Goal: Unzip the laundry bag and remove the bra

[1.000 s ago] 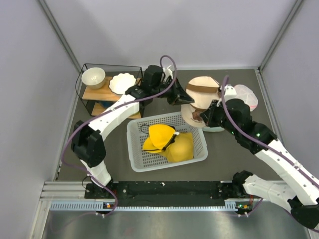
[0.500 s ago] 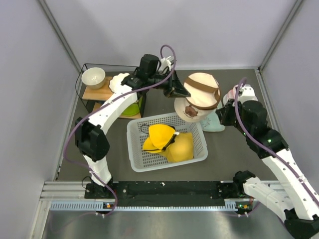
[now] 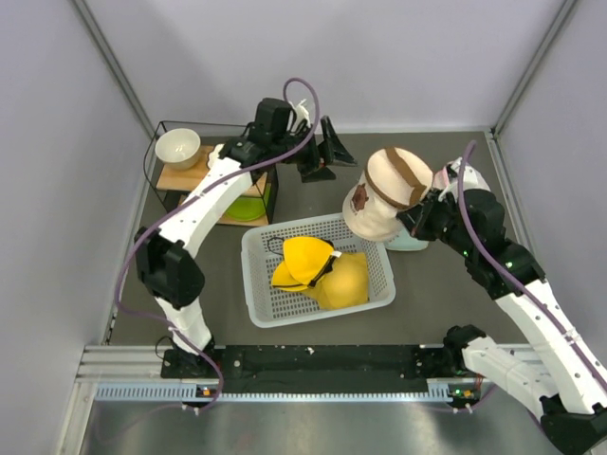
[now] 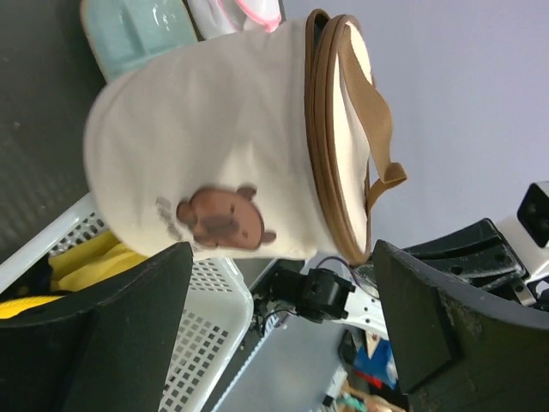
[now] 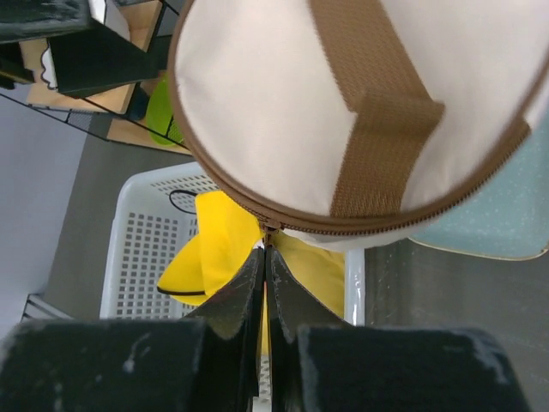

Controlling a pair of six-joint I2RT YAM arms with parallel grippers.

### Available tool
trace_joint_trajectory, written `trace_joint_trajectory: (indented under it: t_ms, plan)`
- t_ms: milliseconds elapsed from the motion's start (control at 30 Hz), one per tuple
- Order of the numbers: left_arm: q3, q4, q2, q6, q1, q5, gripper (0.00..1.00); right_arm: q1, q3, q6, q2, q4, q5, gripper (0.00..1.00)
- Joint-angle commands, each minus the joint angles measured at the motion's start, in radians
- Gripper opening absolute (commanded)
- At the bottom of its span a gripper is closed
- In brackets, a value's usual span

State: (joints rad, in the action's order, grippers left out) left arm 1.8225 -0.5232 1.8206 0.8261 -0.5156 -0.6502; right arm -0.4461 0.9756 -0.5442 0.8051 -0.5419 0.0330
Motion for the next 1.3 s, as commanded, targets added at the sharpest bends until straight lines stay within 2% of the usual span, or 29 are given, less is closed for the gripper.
trace_joint_trajectory:
  t_ms: [0, 100, 233, 400, 533, 833, 967, 1067, 1167, 1200, 1233, 1267]
  plan:
    - [-0.084, 0.017, -0.205, -0.012, 0.002, 0.109, 0.9, -0.013, 0.02, -0.045, -0.006, 0.074, 0.028, 0.0]
    - [-0.205, 0.124, -0.254, 0.066, -0.018, 0.071, 0.89, -0.014, 0.009, -0.039, 0.0, 0.092, 0.047, 0.0]
    - [-0.192, 0.161, -0.206, 0.111, -0.078, 0.058, 0.91, -0.037, 0.012, -0.028, 0.016, 0.094, 0.044, 0.0]
    - [-0.036, 0.128, -0.109, 0.085, -0.122, 0.06, 0.91, -0.062, 0.017, -0.022, 0.032, 0.094, 0.039, 0.0]
    - [0.113, 0.034, 0.03, 0.012, -0.133, -0.001, 0.92, -0.072, 0.02, -0.023, 0.036, 0.094, 0.038, 0.0]
    - [0.202, 0.051, 0.152, 0.007, -0.156, -0.077, 0.9, -0.078, 0.023, -0.017, 0.031, 0.094, 0.034, 0.0]
    - [0.239, 0.051, 0.193, 0.008, -0.172, -0.098, 0.86, -0.08, 0.025, -0.017, 0.037, 0.094, 0.036, 0.0]
    - [0.259, 0.051, 0.215, 0.011, -0.192, -0.108, 0.77, -0.079, 0.025, -0.014, 0.042, 0.094, 0.036, 0.0]
    - [0.223, 0.158, 0.223, 0.077, -0.202, -0.155, 0.51, -0.083, 0.026, -0.011, 0.043, 0.088, 0.028, 0.0]
    - [0.21, 0.201, 0.223, 0.125, -0.208, -0.17, 0.4, -0.085, 0.034, -0.013, 0.043, 0.085, 0.022, 0.0]
    - [0.205, 0.222, 0.224, 0.142, -0.207, -0.175, 0.11, -0.085, 0.04, -0.011, 0.042, 0.079, 0.009, 0.0]
    - [0.205, 0.248, 0.223, 0.154, -0.204, -0.169, 0.0, -0.085, 0.047, -0.013, 0.04, 0.068, -0.005, 0.0]
